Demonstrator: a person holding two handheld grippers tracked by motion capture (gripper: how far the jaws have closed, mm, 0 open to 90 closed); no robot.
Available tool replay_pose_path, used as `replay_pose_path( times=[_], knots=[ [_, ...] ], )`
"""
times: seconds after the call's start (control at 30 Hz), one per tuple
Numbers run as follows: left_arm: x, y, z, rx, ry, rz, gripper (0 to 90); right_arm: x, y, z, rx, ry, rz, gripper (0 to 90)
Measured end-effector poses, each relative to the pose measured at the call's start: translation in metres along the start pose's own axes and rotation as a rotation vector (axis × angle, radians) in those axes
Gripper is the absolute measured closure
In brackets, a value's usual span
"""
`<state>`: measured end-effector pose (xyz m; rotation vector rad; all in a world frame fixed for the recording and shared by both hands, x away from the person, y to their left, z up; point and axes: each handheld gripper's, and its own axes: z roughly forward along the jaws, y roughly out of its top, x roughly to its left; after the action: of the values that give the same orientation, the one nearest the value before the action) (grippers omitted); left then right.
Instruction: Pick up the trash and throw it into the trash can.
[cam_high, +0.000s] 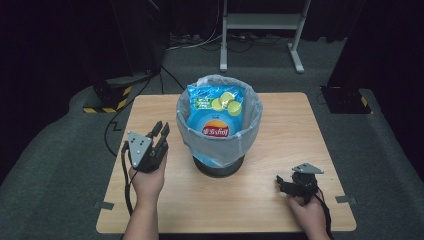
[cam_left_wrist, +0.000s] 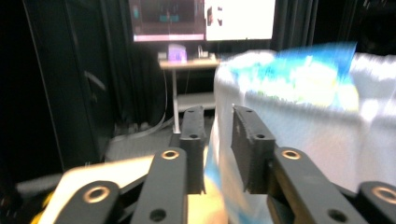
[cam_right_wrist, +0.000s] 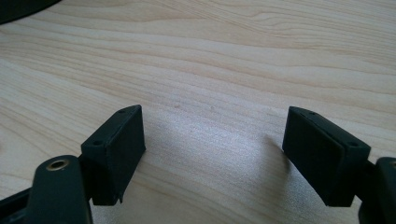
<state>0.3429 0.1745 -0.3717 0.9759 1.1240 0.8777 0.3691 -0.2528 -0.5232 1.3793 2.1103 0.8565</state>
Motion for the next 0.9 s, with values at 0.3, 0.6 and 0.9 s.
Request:
replay_pose_path(
  times=[0.3, 0.6, 0.9],
  knots=[
    [0.017, -0.047, -0.006, 0.134, 0.027, 0.019, 73.4, 0.000, 0.000, 0.000, 0.000, 0.000, 0.000, 20.6],
    [0.042, -0.101, -0.013, 0.416, 0.049, -0.016, 49.4, 0.000, 0.000, 0.000, -0.003, -0.002, 0.000, 20.7],
    [0.066, -0.148, -0.034, 0.615, 0.121, 0.002, 26.0, 0.001, 0.000, 0.000, -0.008, -0.005, -0.008, 20.7]
  ],
)
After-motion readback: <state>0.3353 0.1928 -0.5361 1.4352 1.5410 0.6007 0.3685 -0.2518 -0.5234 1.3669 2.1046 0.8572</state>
